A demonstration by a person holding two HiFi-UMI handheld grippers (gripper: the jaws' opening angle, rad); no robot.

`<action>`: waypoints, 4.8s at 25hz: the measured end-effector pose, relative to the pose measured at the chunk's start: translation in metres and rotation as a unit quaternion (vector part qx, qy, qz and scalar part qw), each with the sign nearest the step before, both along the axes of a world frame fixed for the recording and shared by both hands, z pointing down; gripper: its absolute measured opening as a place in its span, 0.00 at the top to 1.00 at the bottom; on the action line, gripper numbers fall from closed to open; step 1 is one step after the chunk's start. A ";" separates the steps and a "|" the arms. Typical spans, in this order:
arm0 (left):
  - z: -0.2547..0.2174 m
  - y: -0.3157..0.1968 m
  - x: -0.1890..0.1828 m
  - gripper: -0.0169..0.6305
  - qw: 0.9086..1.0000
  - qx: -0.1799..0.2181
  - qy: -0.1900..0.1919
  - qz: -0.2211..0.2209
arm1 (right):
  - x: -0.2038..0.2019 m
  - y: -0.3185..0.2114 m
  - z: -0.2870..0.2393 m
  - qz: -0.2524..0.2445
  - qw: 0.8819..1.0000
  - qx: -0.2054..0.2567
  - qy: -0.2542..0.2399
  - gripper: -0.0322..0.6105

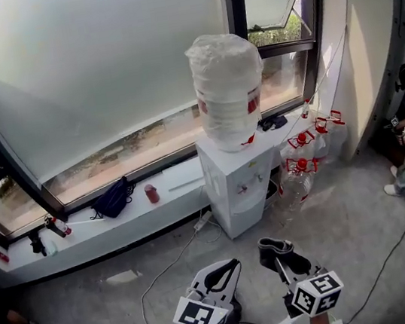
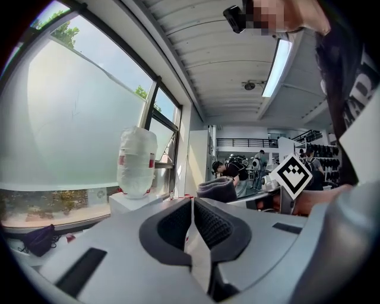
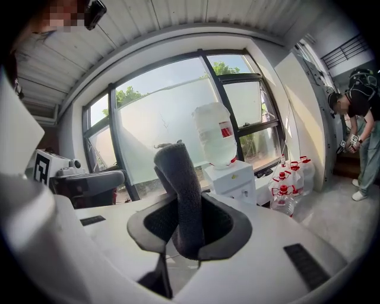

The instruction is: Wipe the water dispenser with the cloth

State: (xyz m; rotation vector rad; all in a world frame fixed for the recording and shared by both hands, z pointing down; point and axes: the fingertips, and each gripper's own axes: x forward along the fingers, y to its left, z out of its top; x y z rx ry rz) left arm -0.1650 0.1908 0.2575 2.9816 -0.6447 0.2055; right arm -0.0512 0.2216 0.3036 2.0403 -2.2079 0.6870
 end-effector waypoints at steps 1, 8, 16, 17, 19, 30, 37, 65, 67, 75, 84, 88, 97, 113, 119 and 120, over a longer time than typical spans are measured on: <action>-0.002 -0.016 0.005 0.93 1.000 0.002 -0.003 0.004 | 0.005 -0.018 0.000 0.001 1.000 0.000 0.003 0.79; -0.001 -0.123 0.029 0.93 1.000 -0.007 -0.007 0.026 | 0.022 -0.138 0.012 -0.007 1.000 -0.016 0.017 0.79; 0.012 -0.209 0.038 0.93 0.999 -0.028 0.003 0.028 | 0.053 -0.246 0.048 -0.011 0.996 -0.056 0.070 0.79; 0.011 -0.215 0.040 0.93 0.999 -0.029 0.007 0.029 | 0.057 -0.258 0.054 -0.014 0.995 -0.062 0.075 0.79; 0.010 -0.225 0.042 0.93 0.999 -0.026 0.009 0.028 | 0.061 -0.279 0.068 -0.023 0.993 -0.077 0.083 0.79; 0.021 -0.245 0.051 0.93 0.999 -0.033 -0.004 -0.023 | 0.073 -0.369 0.143 -0.115 0.969 -0.123 0.178 0.79; 0.024 -0.248 0.078 0.93 0.996 -0.044 -0.025 -0.073 | 0.099 -0.405 0.188 -0.187 0.941 -0.145 0.243 0.79; 0.056 -0.227 0.197 0.93 0.985 -0.067 -0.053 -0.153 | 0.395 -0.432 0.214 -0.042 0.959 -0.172 0.222 0.79; 0.058 -0.226 0.196 0.93 0.984 -0.068 -0.052 -0.159 | 0.396 -0.426 0.216 -0.043 0.960 -0.171 0.217 0.79; 0.078 -0.220 0.177 0.93 0.981 -0.074 -0.062 -0.167 | 0.323 -0.380 0.236 -0.126 0.956 -0.161 0.210 0.79; 0.105 -0.217 0.164 0.93 0.986 -0.054 -0.070 -0.141 | 0.218 -0.359 0.264 -0.211 0.943 -0.152 0.207 0.79; 0.127 -0.221 0.154 0.93 0.986 -0.056 -0.073 -0.142 | 0.173 -0.359 0.286 -0.234 0.941 -0.148 0.194 0.79; 0.184 -0.238 0.145 0.93 0.983 -0.060 -0.095 -0.149 | 0.130 -0.381 0.367 -0.224 0.941 -0.173 0.188 0.79; 0.219 -0.268 0.180 0.93 0.982 -0.074 -0.094 -0.145 | 0.192 -0.433 0.445 -0.155 0.953 -0.203 0.163 0.79; 0.226 -0.274 0.205 0.93 0.984 -0.074 -0.099 -0.130 | 0.244 -0.442 0.450 -0.119 0.957 -0.210 0.164 0.79; 0.227 -0.275 0.209 0.93 0.984 -0.074 -0.099 -0.128 | 0.256 -0.444 0.449 -0.101 0.960 -0.212 0.154 0.79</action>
